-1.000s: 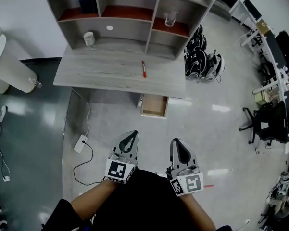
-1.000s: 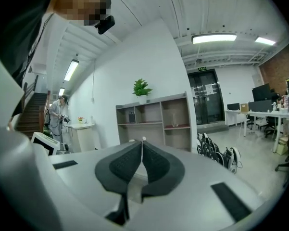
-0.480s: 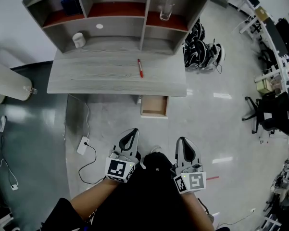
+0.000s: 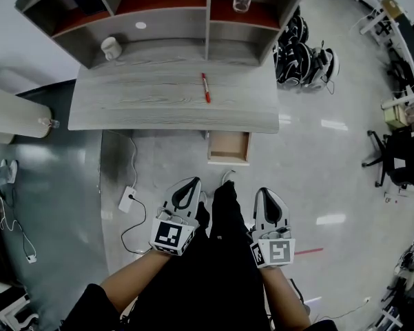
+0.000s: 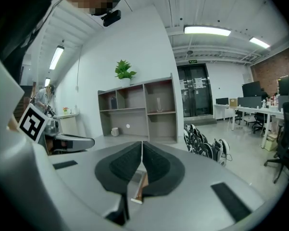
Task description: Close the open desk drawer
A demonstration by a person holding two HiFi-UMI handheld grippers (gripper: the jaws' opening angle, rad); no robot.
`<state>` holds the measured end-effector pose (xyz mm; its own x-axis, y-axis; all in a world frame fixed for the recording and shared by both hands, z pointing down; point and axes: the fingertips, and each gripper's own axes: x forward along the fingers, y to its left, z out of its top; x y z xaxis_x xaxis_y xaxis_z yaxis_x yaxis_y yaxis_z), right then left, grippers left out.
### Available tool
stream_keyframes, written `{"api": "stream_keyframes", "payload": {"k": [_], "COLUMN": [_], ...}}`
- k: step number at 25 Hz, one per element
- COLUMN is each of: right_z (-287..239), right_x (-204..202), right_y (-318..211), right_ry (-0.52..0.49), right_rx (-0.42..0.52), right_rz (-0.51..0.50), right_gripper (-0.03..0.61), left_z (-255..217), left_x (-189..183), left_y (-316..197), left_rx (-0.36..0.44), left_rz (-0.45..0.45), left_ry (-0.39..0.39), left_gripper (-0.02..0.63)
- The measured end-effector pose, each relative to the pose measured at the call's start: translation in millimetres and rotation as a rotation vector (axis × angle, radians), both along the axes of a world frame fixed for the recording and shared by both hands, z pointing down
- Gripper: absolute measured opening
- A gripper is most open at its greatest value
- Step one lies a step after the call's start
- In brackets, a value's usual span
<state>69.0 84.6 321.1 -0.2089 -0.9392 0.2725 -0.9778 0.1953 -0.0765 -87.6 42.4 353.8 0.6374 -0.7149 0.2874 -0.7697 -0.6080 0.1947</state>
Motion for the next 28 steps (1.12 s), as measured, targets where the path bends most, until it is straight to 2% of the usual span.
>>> {"api": "stream_keyframes", "payload": {"k": [4,8,13,17,20,28], "right_z": [36.8,64.8,87.7,120.5,148.6,224.3], "right_x": [11.5,25.9,46.1,48.9,49.6,61.3], "right_y": [-12.9,-27.0,-44.1,-64.3,-74.6,-70.0], "right_ry": [0.036,0.033,0.032,-0.021,-0.049,0.01], "right_rx": [-0.018,-0.046,-0.087,-0.132,-0.175,-0.274], "right_rz": [-0.036,-0.046,-0.057,-0.036,-0.025,-0.042], "right_gripper": [0.018,0.02,0.019,0.019,0.02,0.02], "left_z": [20.5,47.7,65.3,93.9,118.7,198.0], "left_x": [7.0,6.9,18.6,14.7,15.6,10.1], "left_y": [-12.0,-24.0,-40.2,-55.1,-58.3,-50.7], "left_rx": [-0.03,-0.081,-0.088,-0.107,-0.123,-0.178], "left_rz": [0.003,-0.035,-0.057,-0.084,-0.073,-0.034], "left_ry": [-0.016,-0.069,-0.093,-0.107,-0.117,-0.191], "left_gripper": [0.014,0.014,0.014,0.014,0.014,0.015]}}
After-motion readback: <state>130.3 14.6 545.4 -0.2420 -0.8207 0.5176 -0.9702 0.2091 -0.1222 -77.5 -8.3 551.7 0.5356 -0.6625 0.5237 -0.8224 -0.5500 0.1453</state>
